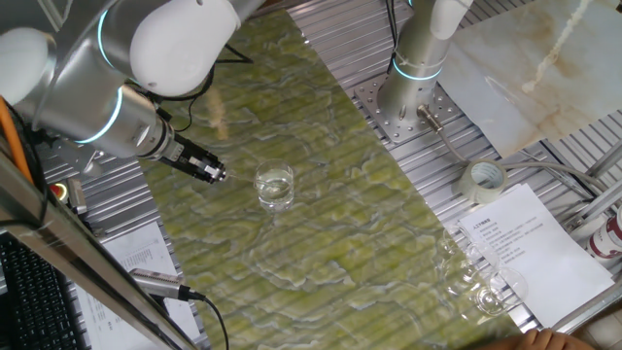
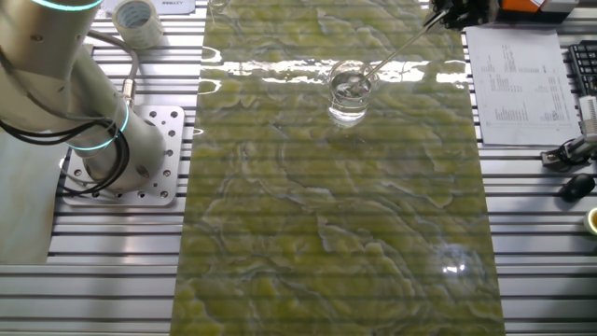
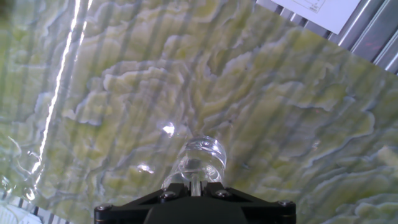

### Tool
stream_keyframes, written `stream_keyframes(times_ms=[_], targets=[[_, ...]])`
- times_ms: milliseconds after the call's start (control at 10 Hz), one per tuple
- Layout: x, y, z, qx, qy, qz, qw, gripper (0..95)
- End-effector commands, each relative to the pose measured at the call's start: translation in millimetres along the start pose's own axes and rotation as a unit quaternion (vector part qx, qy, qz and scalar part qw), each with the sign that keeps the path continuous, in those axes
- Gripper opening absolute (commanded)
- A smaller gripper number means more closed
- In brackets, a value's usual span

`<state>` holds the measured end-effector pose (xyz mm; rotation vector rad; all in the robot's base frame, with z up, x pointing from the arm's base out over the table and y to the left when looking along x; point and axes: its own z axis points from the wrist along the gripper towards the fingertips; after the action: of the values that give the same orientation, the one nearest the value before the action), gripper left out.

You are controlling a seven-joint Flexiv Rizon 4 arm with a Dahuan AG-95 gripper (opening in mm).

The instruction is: Stir the beaker with a glass rod

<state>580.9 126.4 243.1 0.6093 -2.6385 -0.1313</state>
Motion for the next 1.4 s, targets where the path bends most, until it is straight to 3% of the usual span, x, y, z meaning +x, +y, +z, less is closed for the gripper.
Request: stream_keyframes(times_ms=[100, 500, 1400], targets=[[-1.7, 0.2, -2.1, -0.003, 0.002, 0.004, 1.0000, 0.0], [-3.5, 1.5, -4.4, -0.007, -0.014, 0.021, 0.9996, 0.0], [-3.6, 2.0, -5.9, 0.000, -0.030, 0.031, 0.9991, 0.0]])
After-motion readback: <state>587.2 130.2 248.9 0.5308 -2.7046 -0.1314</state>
